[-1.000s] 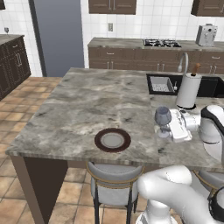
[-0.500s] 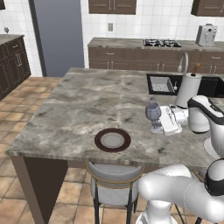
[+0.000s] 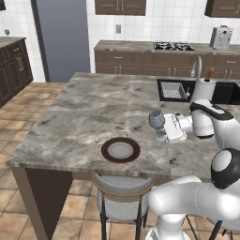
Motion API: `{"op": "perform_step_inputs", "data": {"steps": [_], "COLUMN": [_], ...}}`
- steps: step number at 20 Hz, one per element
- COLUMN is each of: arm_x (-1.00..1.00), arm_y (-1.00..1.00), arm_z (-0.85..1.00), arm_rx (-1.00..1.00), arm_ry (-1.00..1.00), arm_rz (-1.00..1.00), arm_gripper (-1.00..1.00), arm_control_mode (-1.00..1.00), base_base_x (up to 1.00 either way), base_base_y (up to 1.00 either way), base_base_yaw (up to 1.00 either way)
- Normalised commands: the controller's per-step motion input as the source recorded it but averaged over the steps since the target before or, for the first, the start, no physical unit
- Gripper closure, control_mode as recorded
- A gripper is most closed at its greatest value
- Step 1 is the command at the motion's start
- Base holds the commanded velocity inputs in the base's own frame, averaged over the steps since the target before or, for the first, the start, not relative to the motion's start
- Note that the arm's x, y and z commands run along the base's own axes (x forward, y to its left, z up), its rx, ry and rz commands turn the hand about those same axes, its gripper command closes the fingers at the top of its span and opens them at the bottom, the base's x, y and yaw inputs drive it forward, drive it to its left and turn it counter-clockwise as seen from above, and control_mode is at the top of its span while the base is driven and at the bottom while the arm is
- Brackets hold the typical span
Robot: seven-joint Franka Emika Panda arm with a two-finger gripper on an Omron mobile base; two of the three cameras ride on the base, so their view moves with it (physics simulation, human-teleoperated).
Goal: Retrieve the wine glasses from the counter and place one next to each plate.
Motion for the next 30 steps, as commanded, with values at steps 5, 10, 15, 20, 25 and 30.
{"op": "perform_step_inputs", "data": {"steps": [5, 10, 15, 20, 25, 30], "arm_x": [0.24, 0.13, 0.17, 0.09, 0.08, 0.03], "arm_y": [0.0, 0.0, 0.0, 0.0, 0.0, 0.0], "arm_z": [-0.37, -0.22, -0.22, -0.06, -0.13, -0.2], "arm_rx": [0.0, 0.0, 0.0, 0.0, 0.0, 0.0], "arm_ry": [0.04, 0.0, 0.0, 0.0, 0.0, 0.0], "arm_rz": [-0.01, -0.01, -0.01, -0.03, -0.04, -0.03], "arm_gripper": [1.0, 1.0, 1.0, 1.0, 1.0, 1.0], "arm_control_mode": [-1.0, -1.0, -1.0, -1.0, -1.0, -1.0], "base_base_x": [0.0, 0.0, 0.0, 0.0, 0.0, 0.0], "base_base_y": [0.0, 0.0, 0.0, 0.0, 0.0, 0.0], "base_base_yaw": [0.0, 0.0, 0.0, 0.0, 0.0, 0.0]}}
